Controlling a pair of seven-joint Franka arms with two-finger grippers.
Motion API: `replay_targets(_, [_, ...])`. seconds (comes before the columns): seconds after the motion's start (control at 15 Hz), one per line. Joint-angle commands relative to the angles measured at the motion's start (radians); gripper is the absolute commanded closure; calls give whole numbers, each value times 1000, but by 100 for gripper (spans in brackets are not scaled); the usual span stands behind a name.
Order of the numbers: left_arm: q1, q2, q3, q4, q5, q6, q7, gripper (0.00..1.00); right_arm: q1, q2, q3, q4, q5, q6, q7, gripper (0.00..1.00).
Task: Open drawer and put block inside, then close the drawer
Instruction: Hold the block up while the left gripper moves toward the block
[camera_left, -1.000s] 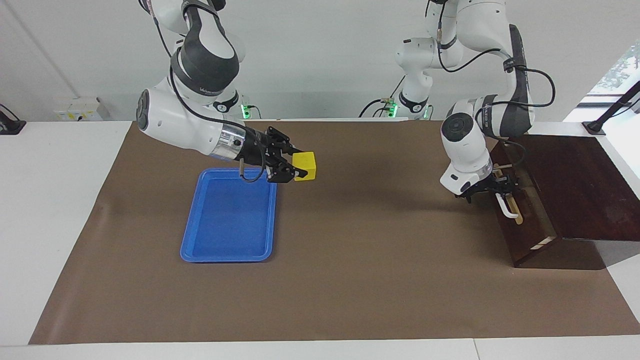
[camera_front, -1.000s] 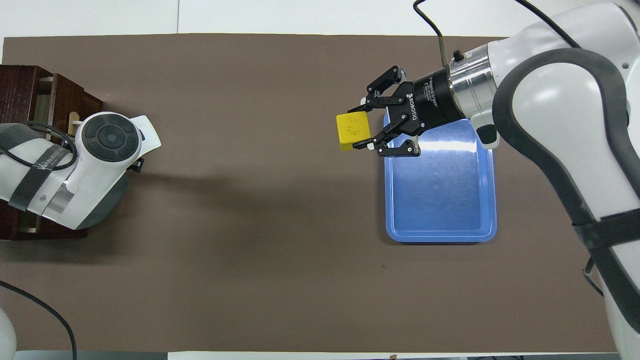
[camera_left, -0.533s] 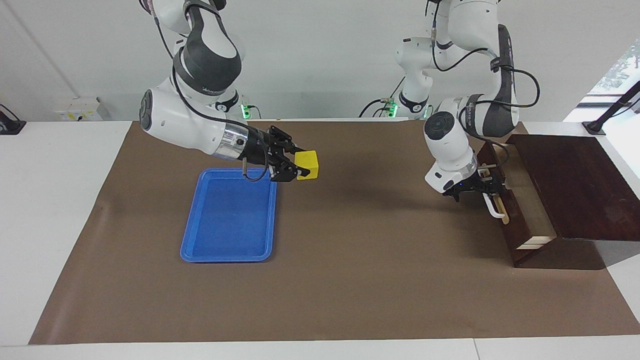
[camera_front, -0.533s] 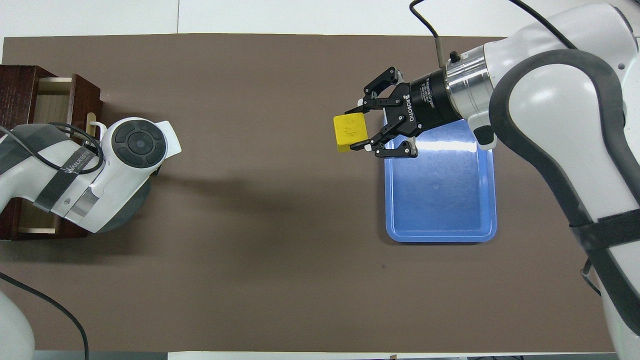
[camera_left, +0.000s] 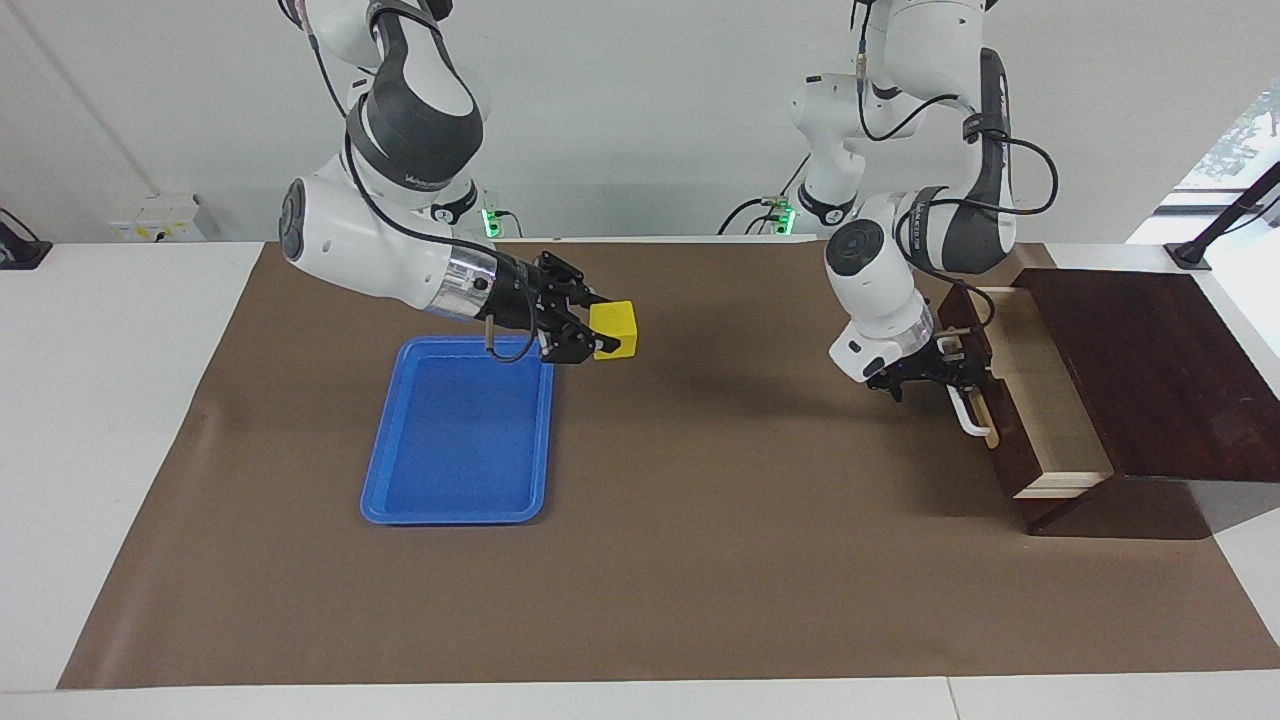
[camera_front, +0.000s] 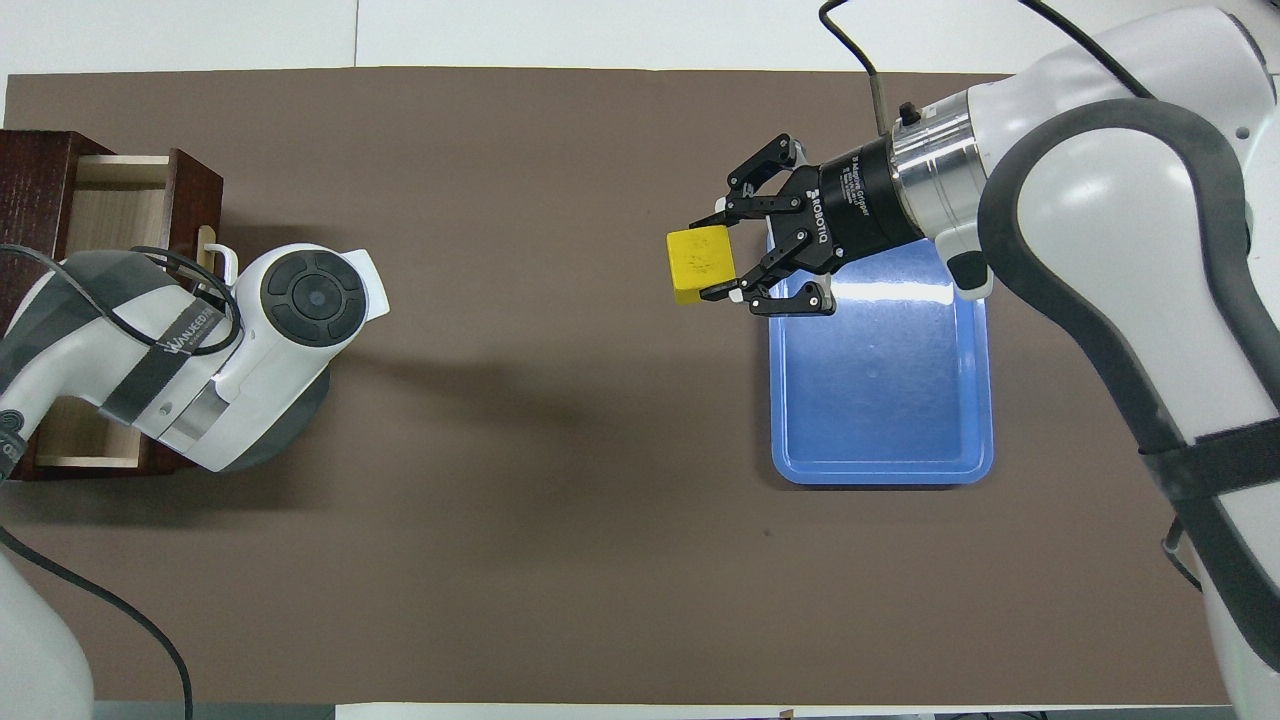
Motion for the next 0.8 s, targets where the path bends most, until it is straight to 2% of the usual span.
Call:
replay_targets(0.0, [-35,-12,4,-15,-12,-8,-7,0,-1,8,3,13,28,1,18,100])
replay_targets(0.73, [-40,-15,4,0,-12,-16,26,0,-1,8,3,12,27,1,16,100])
